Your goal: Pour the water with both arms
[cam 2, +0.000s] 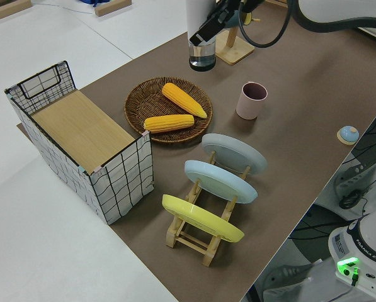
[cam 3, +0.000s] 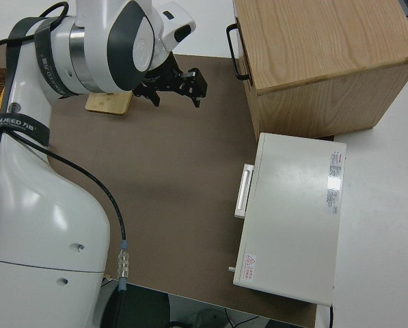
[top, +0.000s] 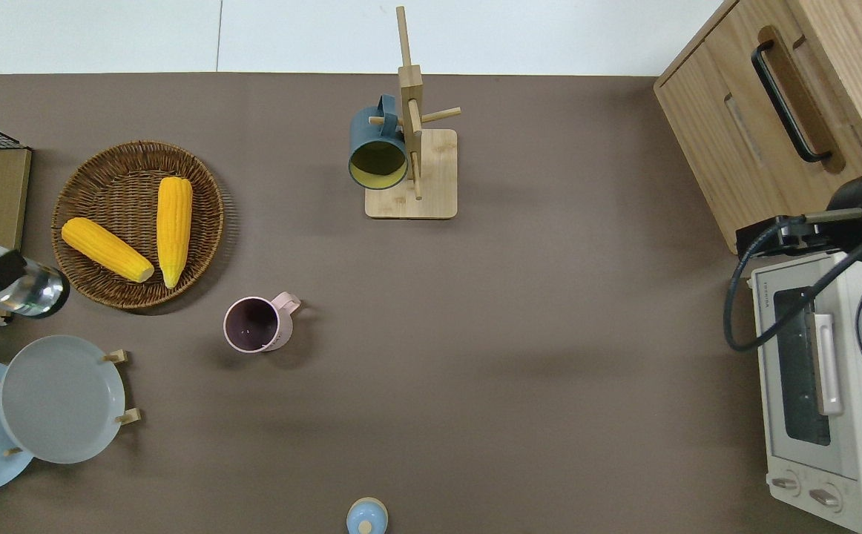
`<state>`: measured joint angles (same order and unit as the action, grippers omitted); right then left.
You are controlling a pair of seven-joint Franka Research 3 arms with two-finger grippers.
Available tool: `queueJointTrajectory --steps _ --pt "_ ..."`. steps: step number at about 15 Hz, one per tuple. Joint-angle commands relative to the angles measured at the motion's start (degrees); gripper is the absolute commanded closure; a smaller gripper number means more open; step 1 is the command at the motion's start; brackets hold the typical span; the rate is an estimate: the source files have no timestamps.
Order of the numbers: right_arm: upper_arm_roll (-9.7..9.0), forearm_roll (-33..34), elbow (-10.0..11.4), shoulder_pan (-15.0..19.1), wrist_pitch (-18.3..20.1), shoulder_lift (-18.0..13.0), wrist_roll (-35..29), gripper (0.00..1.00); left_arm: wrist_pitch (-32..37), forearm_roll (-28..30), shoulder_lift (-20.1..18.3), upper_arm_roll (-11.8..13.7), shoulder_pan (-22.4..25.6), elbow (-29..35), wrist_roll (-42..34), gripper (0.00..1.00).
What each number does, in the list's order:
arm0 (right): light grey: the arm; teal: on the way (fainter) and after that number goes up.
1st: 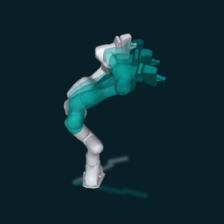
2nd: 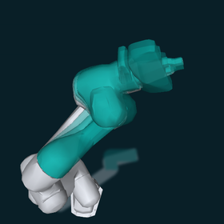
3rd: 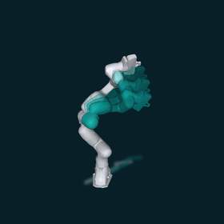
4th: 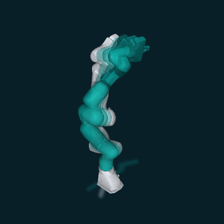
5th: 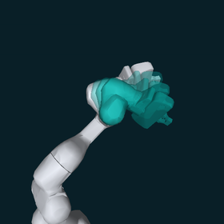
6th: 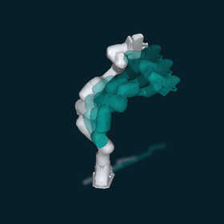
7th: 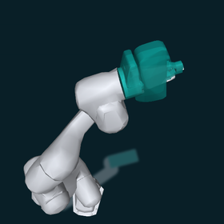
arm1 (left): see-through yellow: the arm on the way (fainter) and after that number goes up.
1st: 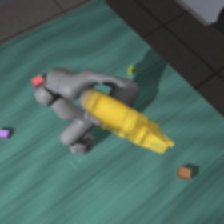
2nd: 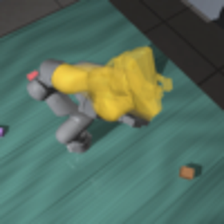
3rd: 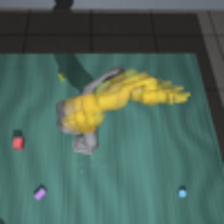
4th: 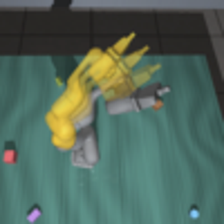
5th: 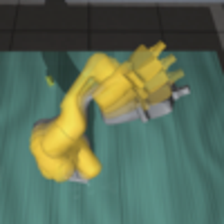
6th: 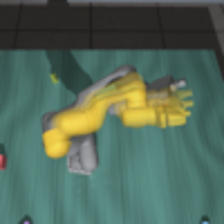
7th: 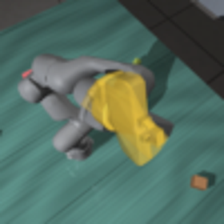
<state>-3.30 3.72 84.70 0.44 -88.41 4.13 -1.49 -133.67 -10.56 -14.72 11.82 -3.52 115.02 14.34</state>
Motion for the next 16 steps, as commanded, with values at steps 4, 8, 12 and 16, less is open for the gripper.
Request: queueJointTrajectory --steps 4,8,12,16 --pt "-0.39 -0.4 0.0 0.5 0.0 -0.4 1.1 0.011 -0.6 12.4 8.9 10.0 0.2 -12.5 -20.0 1.0" --pt "-0.39 -0.4 0.0 0.5 0.0 -0.4 1.1 0.013 -0.6 21.7 15.1 15.6 0.4 -19.5 -30.9 1.0" --pt "-0.39 -0.4 0.0 0.5 0.0 -0.4 1.1 0.011 -0.6 28.4 20.1 18.8 0.8 -23.7 -37.7 1.0" --pt "-0.39 -0.4 0.0 0.5 -0.1 -0.4 1.1 0.011 -1.9 33.6 23.9 18.8 3.2 -25.2 -41.7 1.0"
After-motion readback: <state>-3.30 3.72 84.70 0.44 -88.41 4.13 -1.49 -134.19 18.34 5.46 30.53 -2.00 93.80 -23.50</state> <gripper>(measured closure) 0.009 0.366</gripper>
